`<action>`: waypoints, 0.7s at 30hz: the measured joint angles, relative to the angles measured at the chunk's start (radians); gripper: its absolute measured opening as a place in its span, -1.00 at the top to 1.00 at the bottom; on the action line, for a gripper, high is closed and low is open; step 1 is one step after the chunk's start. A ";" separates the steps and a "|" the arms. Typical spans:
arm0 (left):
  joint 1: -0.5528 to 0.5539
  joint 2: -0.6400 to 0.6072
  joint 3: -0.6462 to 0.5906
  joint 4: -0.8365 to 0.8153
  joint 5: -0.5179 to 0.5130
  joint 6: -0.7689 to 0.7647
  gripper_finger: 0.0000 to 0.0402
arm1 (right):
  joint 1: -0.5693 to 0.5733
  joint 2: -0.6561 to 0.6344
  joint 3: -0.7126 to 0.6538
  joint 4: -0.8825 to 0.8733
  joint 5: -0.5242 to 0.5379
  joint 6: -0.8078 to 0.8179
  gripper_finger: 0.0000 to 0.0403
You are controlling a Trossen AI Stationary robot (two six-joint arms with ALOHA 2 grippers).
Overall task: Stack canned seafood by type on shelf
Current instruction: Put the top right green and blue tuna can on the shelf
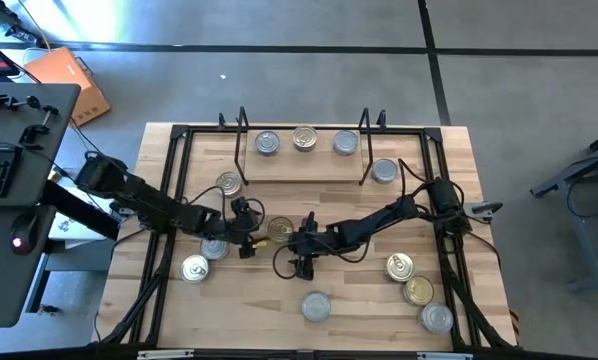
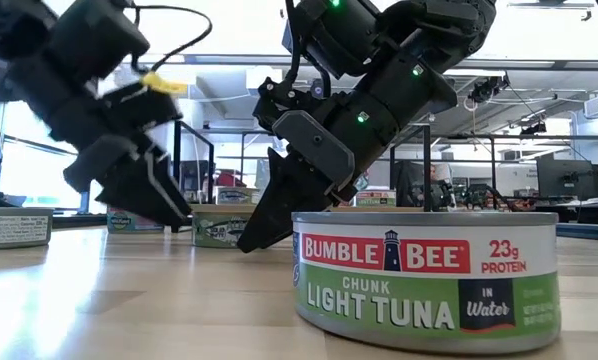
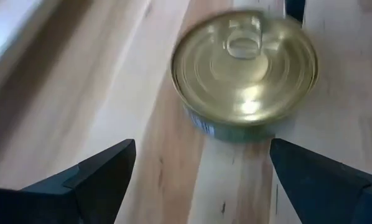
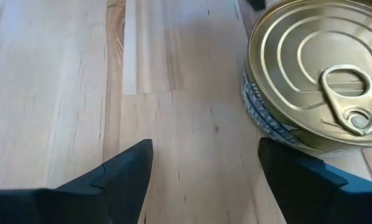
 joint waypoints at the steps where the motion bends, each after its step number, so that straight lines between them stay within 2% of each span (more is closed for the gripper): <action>1: 0.000 0.012 -0.027 0.043 0.005 -0.006 -0.82 | 0.000 0.000 0.000 0.001 0.000 0.000 -0.43; 6: 0.023 0.059 -0.092 0.198 0.009 -0.090 -0.82 | 0.000 0.000 0.000 0.003 0.000 0.000 -0.43; 9: 0.041 0.069 -0.095 0.213 0.014 -0.149 -0.82 | 0.000 0.000 0.000 0.003 0.000 0.000 -0.43; 21: 0.083 0.068 -0.093 0.208 0.064 -0.188 -0.82 | 0.000 0.000 0.000 0.005 -0.001 0.000 -0.43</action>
